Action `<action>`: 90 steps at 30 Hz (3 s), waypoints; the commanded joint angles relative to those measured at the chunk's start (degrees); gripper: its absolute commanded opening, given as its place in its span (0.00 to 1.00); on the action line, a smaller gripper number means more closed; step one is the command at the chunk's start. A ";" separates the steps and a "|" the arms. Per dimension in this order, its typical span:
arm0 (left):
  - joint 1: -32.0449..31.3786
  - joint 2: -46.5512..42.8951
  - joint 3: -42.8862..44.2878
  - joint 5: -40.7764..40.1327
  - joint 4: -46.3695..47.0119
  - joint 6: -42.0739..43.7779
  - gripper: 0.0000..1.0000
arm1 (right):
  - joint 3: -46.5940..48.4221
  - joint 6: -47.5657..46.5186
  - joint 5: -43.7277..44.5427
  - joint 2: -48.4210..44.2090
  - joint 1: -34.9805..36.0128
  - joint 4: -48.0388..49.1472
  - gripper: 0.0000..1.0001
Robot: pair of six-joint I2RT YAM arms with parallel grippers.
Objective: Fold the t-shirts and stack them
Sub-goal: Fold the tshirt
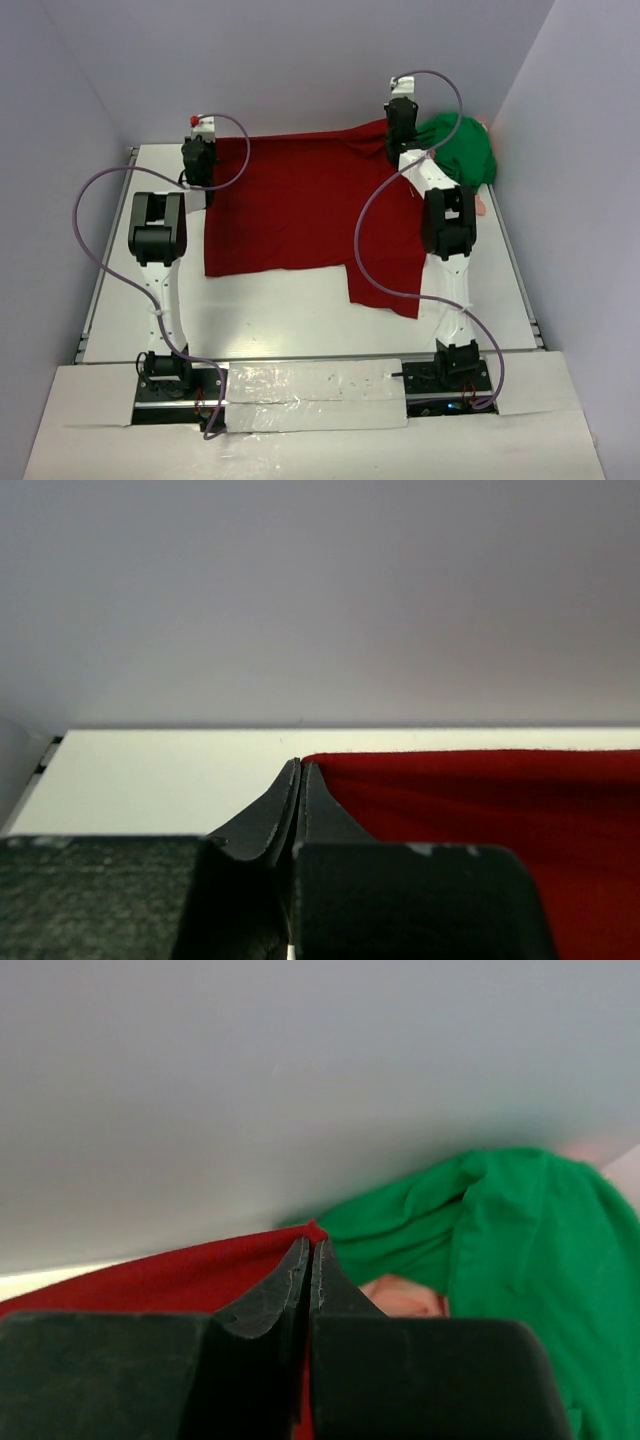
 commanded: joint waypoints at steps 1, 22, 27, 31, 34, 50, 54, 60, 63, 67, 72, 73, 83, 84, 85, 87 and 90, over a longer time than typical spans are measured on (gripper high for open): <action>0.56 -2.78 -1.52 0.83 4.22 1.26 0.02 | -2.11 1.03 -0.14 -6.70 -0.62 0.20 0.00; 0.65 -13.86 -16.20 2.85 1.32 -1.63 0.00 | -12.41 4.45 -1.72 -15.31 -0.97 -5.16 0.00; 0.65 -16.49 -19.89 3.55 0.97 -2.16 0.00 | -13.90 5.95 -2.52 -17.34 -0.97 -7.97 0.00; 0.56 -17.64 -21.56 4.43 -1.66 -3.21 0.00 | -15.22 7.09 -3.22 -19.09 -0.97 -9.46 0.00; 0.30 -18.78 -23.23 4.96 -2.02 -3.57 0.00 | -16.54 7.88 -3.57 -20.32 -0.98 -10.34 0.00; -2.16 -22.29 -28.24 6.28 -5.27 -5.24 0.00 | -23.04 10.08 -5.24 -24.89 -0.89 -13.07 0.00; -2.60 -23.79 -29.30 6.36 -6.23 -5.50 0.00 | -25.06 10.08 -5.24 -26.12 -0.89 -13.16 0.00; -2.69 -25.37 -32.02 6.19 -7.47 -6.03 0.00 | -27.35 10.52 -6.12 -28.24 -0.89 -13.42 0.00; -2.60 -25.90 -33.86 5.93 -6.50 -6.03 0.00 | -27.79 10.78 -6.21 -28.67 -0.97 -14.21 0.00; -2.25 -26.43 -34.48 5.23 -6.85 -5.94 0.00 | -28.58 10.87 -6.56 -29.29 -0.89 -14.39 0.00; -0.93 -25.73 -32.47 5.22 -9.21 -6.29 0.00 | -28.49 11.05 -6.82 -29.38 -0.89 -15.18 0.00; -0.76 -25.46 -32.20 4.87 -9.31 -6.55 0.00 | -28.41 11.05 -6.91 -29.47 -0.97 -15.44 0.00; 0.39 -25.02 -30.00 7.51 -15.11 -6.91 0.50 | -30.25 11.05 -10.33 -31.48 -0.89 -17.37 0.00; 0.39 -25.11 -30.09 7.33 -15.46 -7.00 0.59 | -30.43 10.87 -11.47 -31.84 -0.97 -17.72 0.00; 0.39 -25.72 -30.44 7.24 -15.38 -7.08 0.70 | -31.12 10.70 -12.53 -32.36 -0.89 -18.16 0.00; 0.39 -26.34 -31.49 7.33 -15.11 -6.91 0.77 | -31.39 10.87 -15.25 -33.42 -0.89 -19.13 0.01; 0.39 -28.44 -32.99 7.68 -14.94 -7.61 0.78 | -31.48 10.87 -18.42 -35.00 -0.89 -21.50 0.22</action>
